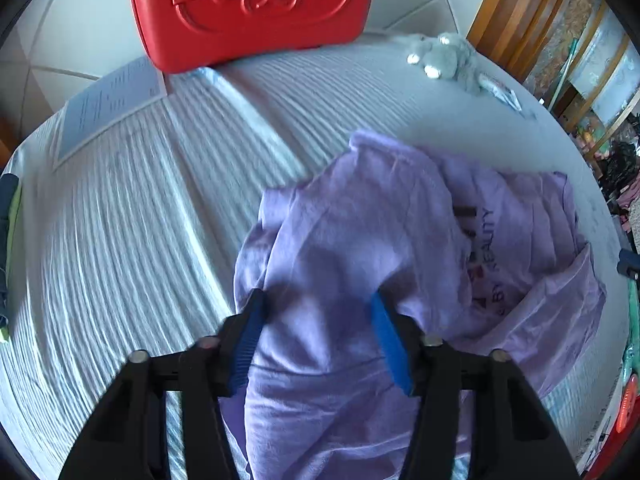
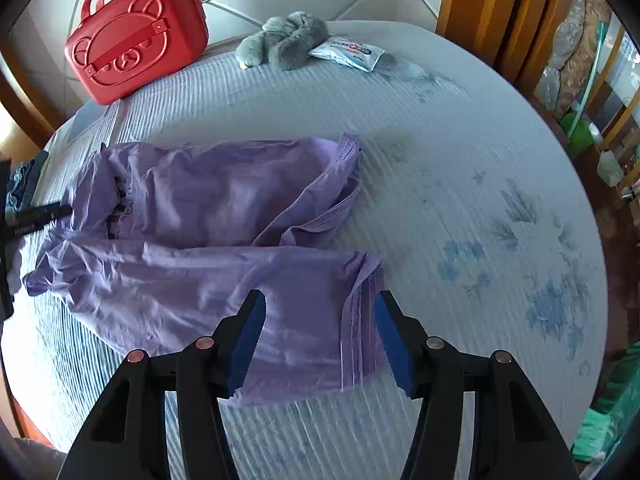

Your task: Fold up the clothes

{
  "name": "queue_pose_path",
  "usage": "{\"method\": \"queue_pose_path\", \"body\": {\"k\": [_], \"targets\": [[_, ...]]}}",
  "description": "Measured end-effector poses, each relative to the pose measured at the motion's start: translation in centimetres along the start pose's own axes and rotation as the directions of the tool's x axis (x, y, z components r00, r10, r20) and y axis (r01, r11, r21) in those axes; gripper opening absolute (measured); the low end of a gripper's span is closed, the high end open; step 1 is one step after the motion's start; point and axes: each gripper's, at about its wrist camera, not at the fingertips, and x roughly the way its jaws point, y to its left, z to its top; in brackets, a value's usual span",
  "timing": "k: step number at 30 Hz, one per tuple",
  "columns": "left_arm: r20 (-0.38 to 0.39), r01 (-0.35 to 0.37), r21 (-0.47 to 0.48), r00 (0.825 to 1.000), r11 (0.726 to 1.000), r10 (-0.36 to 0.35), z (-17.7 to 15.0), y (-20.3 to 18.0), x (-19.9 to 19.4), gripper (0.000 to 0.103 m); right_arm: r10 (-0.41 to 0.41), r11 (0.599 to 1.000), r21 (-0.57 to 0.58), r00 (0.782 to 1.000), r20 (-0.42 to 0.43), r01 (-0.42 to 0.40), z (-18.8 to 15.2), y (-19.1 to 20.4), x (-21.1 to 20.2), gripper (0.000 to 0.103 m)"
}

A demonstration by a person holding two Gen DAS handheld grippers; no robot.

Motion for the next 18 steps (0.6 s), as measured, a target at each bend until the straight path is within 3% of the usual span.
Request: {"method": "queue_pose_path", "body": {"k": [1,4,11,13,14,18], "targets": [[-0.002,0.004,-0.001,1.0,1.0,-0.004,-0.1,0.0,0.0,0.019,0.004,1.0,0.002,1.0,-0.004,-0.004,0.2,-0.2,0.3,0.056],[-0.016,-0.002,-0.01,1.0,1.0,0.002,-0.6,0.1,0.2,0.01,-0.031,1.0,0.004,0.999,-0.021,0.031,0.8,-1.0,2.1,0.056],[-0.015,-0.013,-0.061,1.0,0.998,0.012,-1.0,0.7,0.4,0.007,-0.049,0.999,0.003,0.996,-0.071,0.049,1.2,-1.4,5.5,0.053],[-0.01,-0.026,-0.059,1.0,0.998,0.026,-0.8,0.7,0.4,0.005,-0.057,0.998,-0.011,0.994,-0.093,0.056,1.0,-1.0,6.1,0.031],[-0.008,-0.032,-0.053,0.999,0.998,0.031,-0.8,0.6,0.4,0.003,-0.072,0.997,-0.027,0.991,-0.109,0.07,0.9,-0.7,6.5,0.008],[0.052,-0.028,-0.05,0.998,0.998,0.031,-0.9,0.9,-2.9,0.003,-0.121,0.99,-0.079,0.988,-0.097,0.114,0.5,0.2,5.7,0.002]]}}
